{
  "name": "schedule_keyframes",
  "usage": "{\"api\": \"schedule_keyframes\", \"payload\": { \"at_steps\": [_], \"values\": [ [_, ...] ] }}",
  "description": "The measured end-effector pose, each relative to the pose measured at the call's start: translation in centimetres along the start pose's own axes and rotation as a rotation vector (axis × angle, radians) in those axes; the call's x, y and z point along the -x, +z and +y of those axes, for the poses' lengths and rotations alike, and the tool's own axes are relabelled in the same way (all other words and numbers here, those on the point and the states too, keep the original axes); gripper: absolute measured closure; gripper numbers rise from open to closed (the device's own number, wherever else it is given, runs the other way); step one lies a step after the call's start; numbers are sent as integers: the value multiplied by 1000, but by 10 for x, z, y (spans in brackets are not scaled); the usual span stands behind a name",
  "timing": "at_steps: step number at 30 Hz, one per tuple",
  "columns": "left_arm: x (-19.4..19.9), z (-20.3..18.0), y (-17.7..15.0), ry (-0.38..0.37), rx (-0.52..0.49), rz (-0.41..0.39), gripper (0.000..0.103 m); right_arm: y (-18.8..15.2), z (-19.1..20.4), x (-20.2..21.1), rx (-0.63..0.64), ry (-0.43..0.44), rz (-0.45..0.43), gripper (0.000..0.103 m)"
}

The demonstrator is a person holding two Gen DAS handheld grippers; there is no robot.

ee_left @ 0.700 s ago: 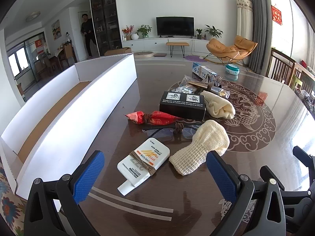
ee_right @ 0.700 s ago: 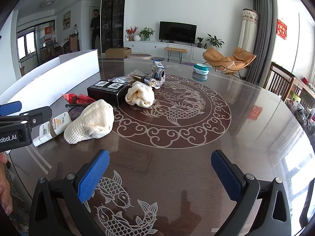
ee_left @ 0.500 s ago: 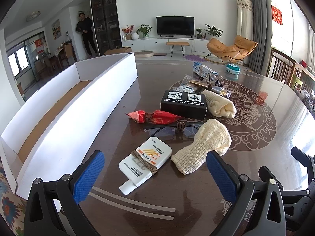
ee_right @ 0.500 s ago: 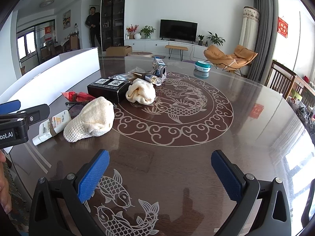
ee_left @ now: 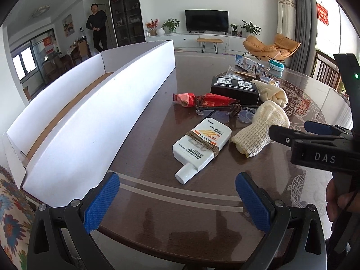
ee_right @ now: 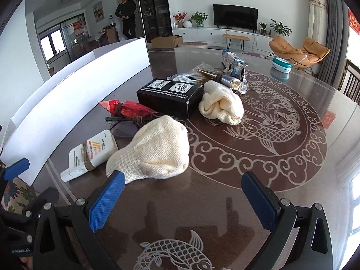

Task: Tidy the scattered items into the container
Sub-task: 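Reach the left gripper to the white sunscreen tube while the right reaches the white knit glove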

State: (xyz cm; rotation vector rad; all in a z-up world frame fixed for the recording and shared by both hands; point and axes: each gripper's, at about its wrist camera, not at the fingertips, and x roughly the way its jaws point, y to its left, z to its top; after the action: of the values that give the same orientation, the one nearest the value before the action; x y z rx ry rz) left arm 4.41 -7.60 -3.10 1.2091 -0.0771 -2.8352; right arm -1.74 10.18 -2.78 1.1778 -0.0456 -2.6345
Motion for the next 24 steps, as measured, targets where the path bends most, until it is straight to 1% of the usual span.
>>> {"api": "schedule_keyframes", "payload": {
  "at_steps": [2,3,4,6,7,8,11,14,16,19,21,24],
  "values": [
    [-2,1,-2,-4,6,6,0,10,12,-10,-16,9,-2,0],
    [-3,1,-3,-3,4,10,0,13,16,-14,-16,-3,6,0],
    [-4,1,-4,-2,0,14,0,15,20,-21,-10,-31,21,0],
    [-4,0,-5,2,-9,16,0,15,21,-33,26,-116,67,0],
    [-4,1,-5,2,-13,17,0,12,18,-33,44,-135,74,0],
    [-4,1,-5,2,-15,17,0,10,12,-28,46,-143,62,0],
    [-7,1,-4,-12,-22,16,0,6,-16,-15,31,-226,58,0],
    [-16,-5,4,-35,-62,21,0,-2,-43,4,19,-227,71,0],
    [-28,-10,13,-46,-96,26,0,-10,-53,17,22,-206,70,0],
    [-47,-19,26,-87,-146,58,0,-22,-63,27,6,-165,82,0],
    [-62,-24,31,-88,-170,79,0,-29,-65,29,-7,-154,87,0],
    [-78,-27,37,-110,-193,113,0,-37,-66,27,-10,-151,91,0]
  ]
}}
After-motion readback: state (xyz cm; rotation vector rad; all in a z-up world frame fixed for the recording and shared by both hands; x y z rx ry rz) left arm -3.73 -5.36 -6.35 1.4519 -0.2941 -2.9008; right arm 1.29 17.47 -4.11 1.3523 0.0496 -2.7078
